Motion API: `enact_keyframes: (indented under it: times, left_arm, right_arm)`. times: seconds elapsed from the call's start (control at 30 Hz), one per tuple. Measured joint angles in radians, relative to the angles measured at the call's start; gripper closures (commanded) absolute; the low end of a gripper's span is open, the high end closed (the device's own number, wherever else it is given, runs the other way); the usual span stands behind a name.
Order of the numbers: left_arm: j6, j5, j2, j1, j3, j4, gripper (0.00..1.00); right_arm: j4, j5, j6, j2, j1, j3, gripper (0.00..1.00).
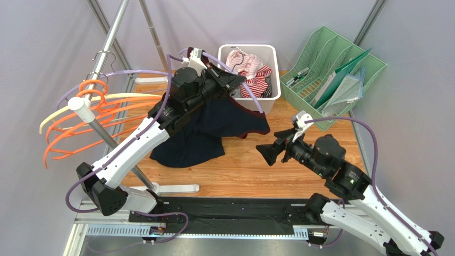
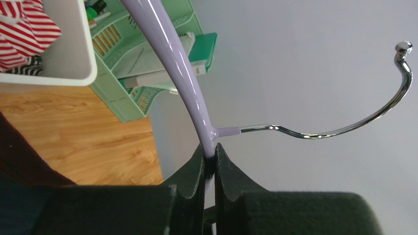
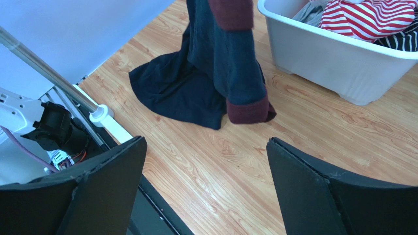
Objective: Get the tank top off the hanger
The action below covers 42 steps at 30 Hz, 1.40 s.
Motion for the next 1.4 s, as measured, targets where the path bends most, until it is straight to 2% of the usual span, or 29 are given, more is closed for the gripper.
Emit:
enact_keyframes:
  times: [0.4,0.53,0.63,0.83,0.9,0.93,0.97,1.03,1.07,1.23,1.4]
  left_arm:
    - [-0.198,-0.023,-0.099,-0.029,-0.104,0.037,1.0]
    - [-0.242,-0.02,-0.11,-0.048,-0.104,0.06,1.0]
    - [-0.262,-0.019,-0.11,-0.071,-0.104,0.064,1.0]
    - [-0.278,-0.018,-0.11,-0.114,-0.095,0.063,1.0]
    - [-0.285,-0.018,-0.107,-0.114,-0.083,0.064,1.0]
    - [-0.288,-0.018,-0.106,-0.115,-0.078,0.066,1.0]
    - [-0.292,-0.018,-0.105,-0.116,-0.076,0.072,1.0]
    - [-0.296,-0.019,-0.105,-0.116,-0.072,0.084,1.0]
    - [-0.296,-0.021,-0.103,-0.119,-0.07,0.087,1.0]
    - [-0.254,-0.048,-0.092,-0.126,-0.036,0.072,1.0]
    - [-0.068,-0.153,-0.091,-0.133,0.028,0.055,1.0]
  right_arm:
    - [0.36,0.022,0.002,-0.328,0.0,-0.404,0.0]
    - [0.488,0.023,0.001,-0.322,0.0,-0.457,0.01]
    - [0.562,0.031,-0.002,-0.286,0.0,-0.465,0.05]
    - [0.652,0.071,-0.002,-0.25,0.0,-0.476,0.27]
    - [0.671,0.072,0.002,-0.245,0.0,-0.476,0.39]
    - [0.682,0.072,0.003,-0.245,0.0,-0.479,0.47]
    - [0.695,0.072,0.01,-0.245,0.0,-0.486,0.68]
    - [0.706,0.074,0.01,-0.245,0.0,-0.494,0.86]
    - [0.71,0.073,0.018,-0.245,0.0,-0.497,1.0]
    - [0.673,0.079,0.037,-0.263,0.0,-0.486,1.0]
    - [0.552,0.109,0.086,-0.407,0.0,-0.483,1.0]
